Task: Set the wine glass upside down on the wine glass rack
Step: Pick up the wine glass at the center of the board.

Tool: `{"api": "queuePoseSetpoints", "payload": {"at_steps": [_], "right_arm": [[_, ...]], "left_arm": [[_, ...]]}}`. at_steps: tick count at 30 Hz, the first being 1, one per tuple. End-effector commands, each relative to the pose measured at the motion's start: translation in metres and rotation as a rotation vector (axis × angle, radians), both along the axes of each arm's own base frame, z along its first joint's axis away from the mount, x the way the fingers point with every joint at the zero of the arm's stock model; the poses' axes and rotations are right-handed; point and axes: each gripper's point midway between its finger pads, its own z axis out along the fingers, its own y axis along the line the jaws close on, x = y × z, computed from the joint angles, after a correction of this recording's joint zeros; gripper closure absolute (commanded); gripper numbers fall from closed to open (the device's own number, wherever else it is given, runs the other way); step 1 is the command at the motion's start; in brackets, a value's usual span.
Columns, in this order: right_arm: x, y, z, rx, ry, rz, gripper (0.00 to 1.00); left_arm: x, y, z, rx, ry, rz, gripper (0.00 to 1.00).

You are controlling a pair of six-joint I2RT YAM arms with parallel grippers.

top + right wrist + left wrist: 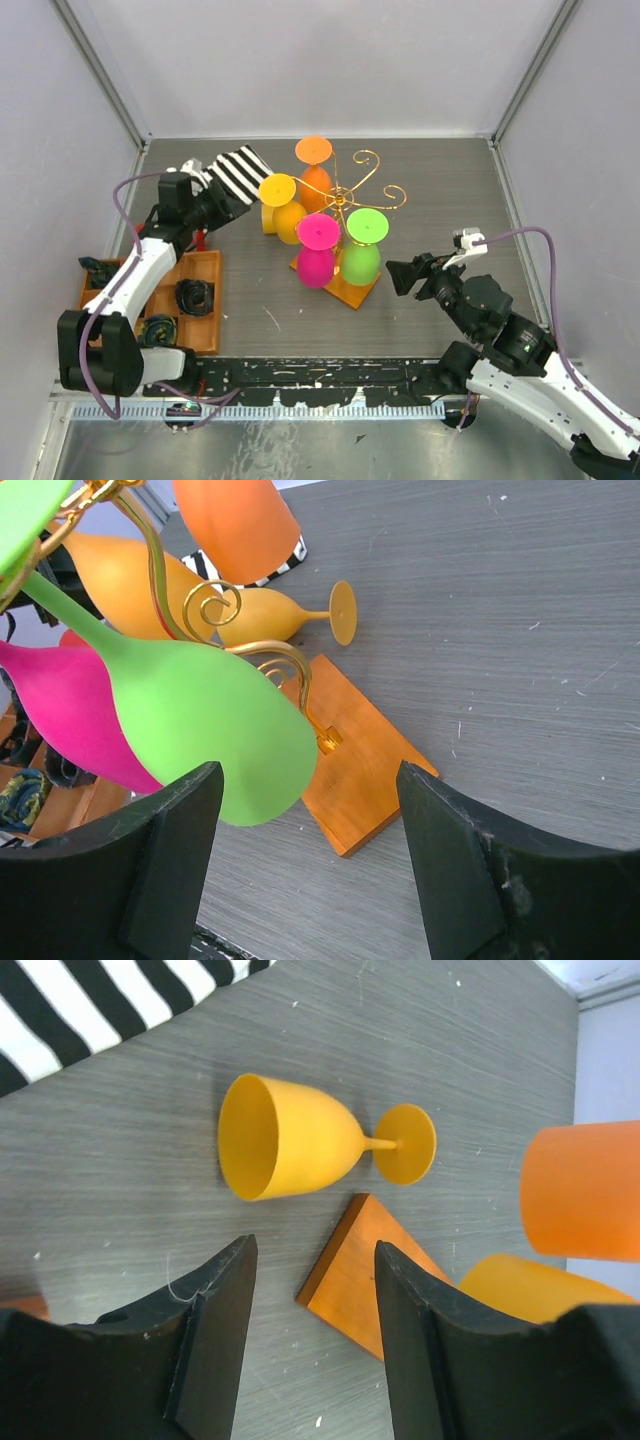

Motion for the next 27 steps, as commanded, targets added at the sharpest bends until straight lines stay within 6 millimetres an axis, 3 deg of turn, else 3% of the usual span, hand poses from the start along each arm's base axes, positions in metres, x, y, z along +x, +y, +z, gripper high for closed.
{"api": "queuePoseSetpoints", "payload": {"at_steps": [1,7,11,20,27], "right_arm": [[0.003,0.003,0.0,0.031,0.009,-0.016,0.24],[0.003,0.004,-0.005,0.036,0.029,-0.017,0.24],[0.002,0.003,-0.009,0.032,0.046,-0.026,0.24],[0.001,0.003,-0.014,0.035,0.063,-0.024,0.24],[0.001,0.006,-0.015,0.034,0.074,-0.013,0.24]], "left_arm": [[0.022,-0.017,0.006,-0.024,-0.066,-0.033,0.43],[0.036,-0.04,-0.021,0.071,-0.037,-0.079,0.46],[0.046,-0.053,-0.027,0.123,-0.026,-0.111,0.48],[0.047,-0.025,-0.049,0.246,0.01,-0.01,0.48],[0.052,-0.044,-0.052,0.069,-0.006,-0.097,0.47]]}}
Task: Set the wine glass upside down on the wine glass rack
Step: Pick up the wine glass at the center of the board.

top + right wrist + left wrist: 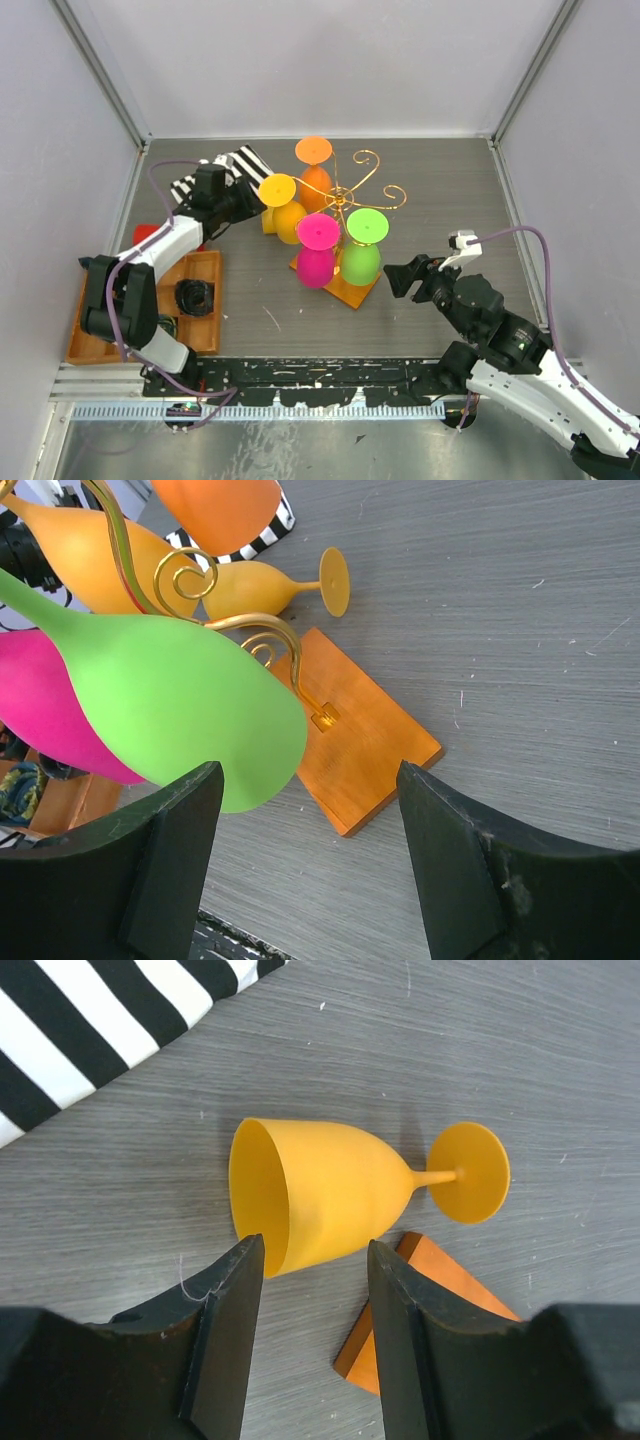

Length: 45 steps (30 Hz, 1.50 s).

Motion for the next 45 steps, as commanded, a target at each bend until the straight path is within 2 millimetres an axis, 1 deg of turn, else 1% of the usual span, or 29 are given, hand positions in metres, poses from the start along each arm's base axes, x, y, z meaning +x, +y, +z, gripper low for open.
{"api": "queuePoseSetpoints", "payload": {"at_steps": [1,3,7,13,21,24,31,35,40,42,45], "right_arm": [[0.002,0.004,0.006,0.031,-0.004,0.001,0.24],[0.001,0.005,0.006,0.035,-0.002,0.007,0.24],[0.0,0.006,0.005,0.042,0.002,0.01,0.24],[0.0,0.007,0.004,0.047,0.009,0.009,0.24],[0.0,0.008,0.003,0.053,0.015,0.011,0.24],[0.0,0.008,0.003,0.056,0.015,0.01,0.24],[0.001,0.011,0.001,0.055,0.022,0.014,0.24],[0.001,0.015,0.001,0.06,0.029,0.025,0.24],[0.002,0.015,0.002,0.06,0.03,0.022,0.24],[0.003,0.013,0.005,0.063,0.022,0.01,0.24],[0.005,0.005,0.011,0.071,0.008,-0.027,0.24]], "left_arm": [[0.007,-0.012,-0.002,-0.11,-0.025,-0.055,0.47],[0.009,-0.01,-0.006,-0.137,-0.016,-0.059,0.47],[0.012,-0.01,-0.009,-0.282,-0.022,-0.081,0.47],[0.01,-0.023,-0.014,-0.377,-0.015,-0.149,0.5],[0.012,-0.025,-0.028,-0.409,0.015,-0.136,0.61],[0.013,-0.022,-0.027,-0.418,0.007,-0.123,0.66],[0.014,-0.017,-0.025,-0.424,-0.001,-0.11,0.82],[0.015,-0.017,-0.021,-0.447,-0.011,-0.109,0.92],[0.015,-0.015,-0.01,-0.458,-0.024,-0.103,0.97],[0.014,-0.012,-0.001,-0.454,-0.038,-0.098,1.0],[0.011,-0.006,0.018,-0.433,-0.069,-0.091,1.0]]}}
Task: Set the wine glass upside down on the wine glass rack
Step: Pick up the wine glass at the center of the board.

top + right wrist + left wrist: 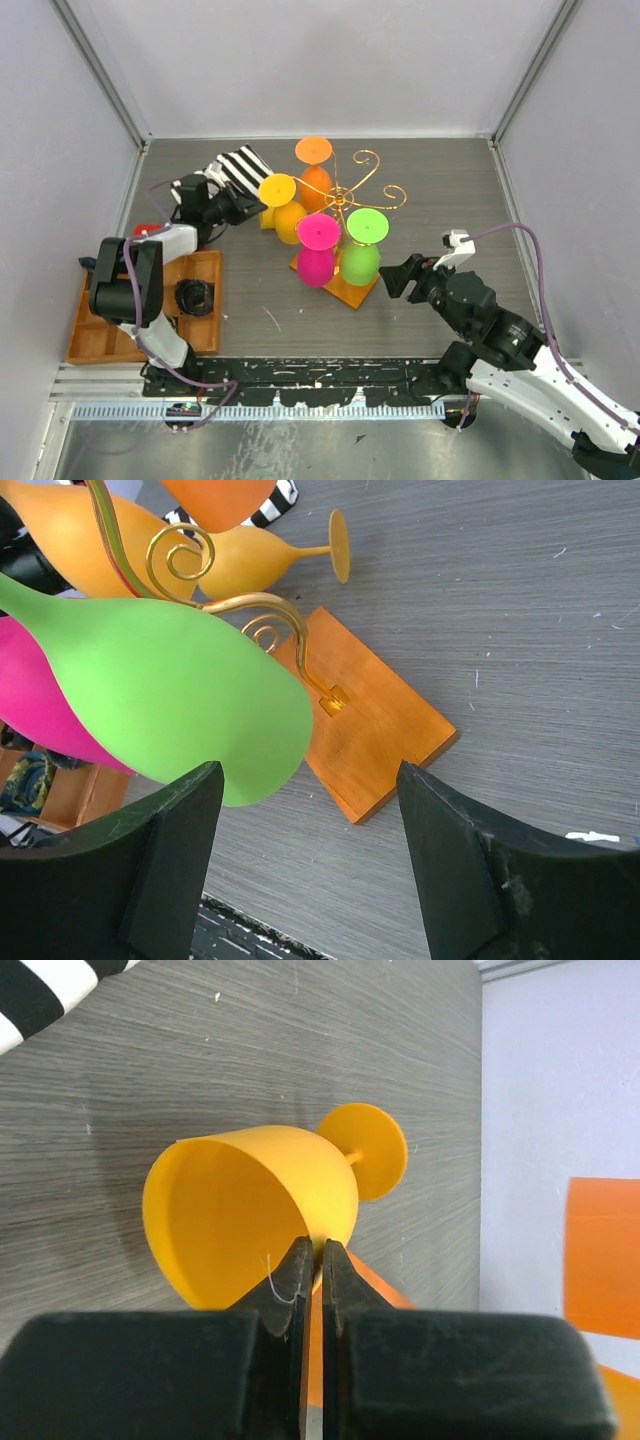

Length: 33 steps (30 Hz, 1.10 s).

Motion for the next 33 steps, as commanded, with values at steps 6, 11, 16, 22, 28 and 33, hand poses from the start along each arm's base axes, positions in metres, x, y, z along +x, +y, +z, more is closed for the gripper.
{"api": "queuePoseSetpoints", "payload": {"at_steps": [6,11,16,22,28,33], "right_arm": [[0.007,-0.03,0.031,0.063,-0.07,-0.158,0.24],[0.007,-0.059,0.032,0.056,-0.087,-0.276,0.24],[0.002,-0.081,0.048,0.082,-0.114,-0.347,0.24],[-0.002,-0.091,0.069,0.069,-0.151,-0.353,0.24],[-0.011,-0.102,0.102,0.069,-0.212,-0.337,0.24],[-0.019,-0.105,0.141,0.138,-0.322,-0.289,0.24]], "left_arm": [[-0.015,0.026,0.07,0.121,-0.128,0.075,1.0],[-0.031,0.053,0.099,0.252,-0.182,0.172,1.0],[-0.053,0.07,0.138,0.322,-0.248,0.235,1.0],[-0.087,0.088,0.204,0.364,-0.374,0.309,1.0],[-0.132,0.09,0.287,0.38,-0.507,0.293,1.0],[-0.167,0.078,0.341,0.319,-0.63,0.226,1.0]]}}
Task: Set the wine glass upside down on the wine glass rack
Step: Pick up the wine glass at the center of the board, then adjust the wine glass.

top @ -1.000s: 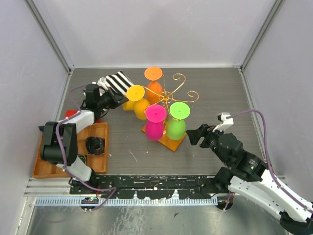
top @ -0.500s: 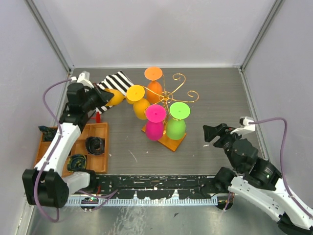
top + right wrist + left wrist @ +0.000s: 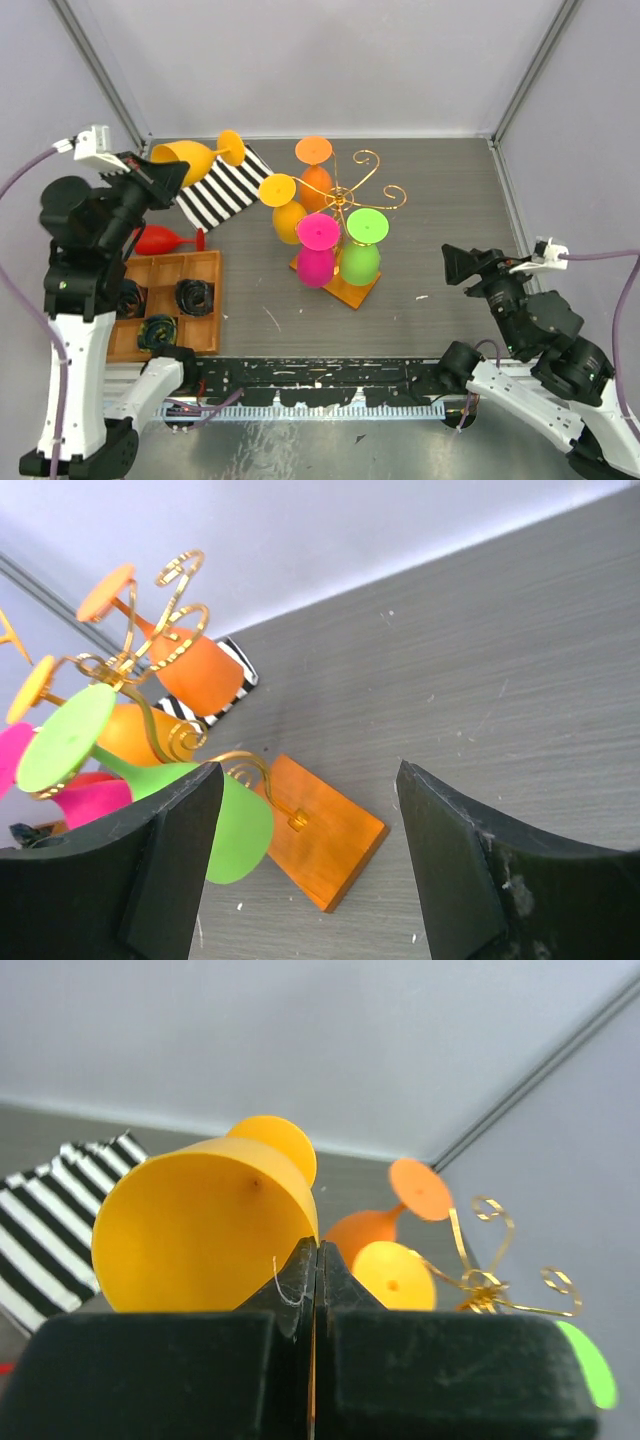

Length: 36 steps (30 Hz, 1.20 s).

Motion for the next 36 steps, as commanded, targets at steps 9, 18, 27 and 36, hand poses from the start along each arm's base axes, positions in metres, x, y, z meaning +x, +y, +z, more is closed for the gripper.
{"api": "queuePoseSetpoints", "payload": {"at_steps": [9,18,27,36], "right_arm": [[-0.011,0.03,0.112,0.109,-0.268,0.196,0.24],[0.004,0.091,0.128,0.112,-0.31,0.363,0.24],[0.013,0.108,0.137,0.167,-0.347,0.38,0.24],[0.015,0.093,0.139,0.189,-0.357,0.315,0.25]], "left_arm": [[-0.075,-0.035,0.102,-0.042,-0.177,-0.262,1.0],[-0.073,-0.055,0.125,-0.077,-0.213,-0.365,1.0],[-0.072,-0.13,0.101,0.148,-0.18,-0.501,1.0],[-0.095,-0.2,0.108,0.216,-0.269,-0.571,1.0]]}}
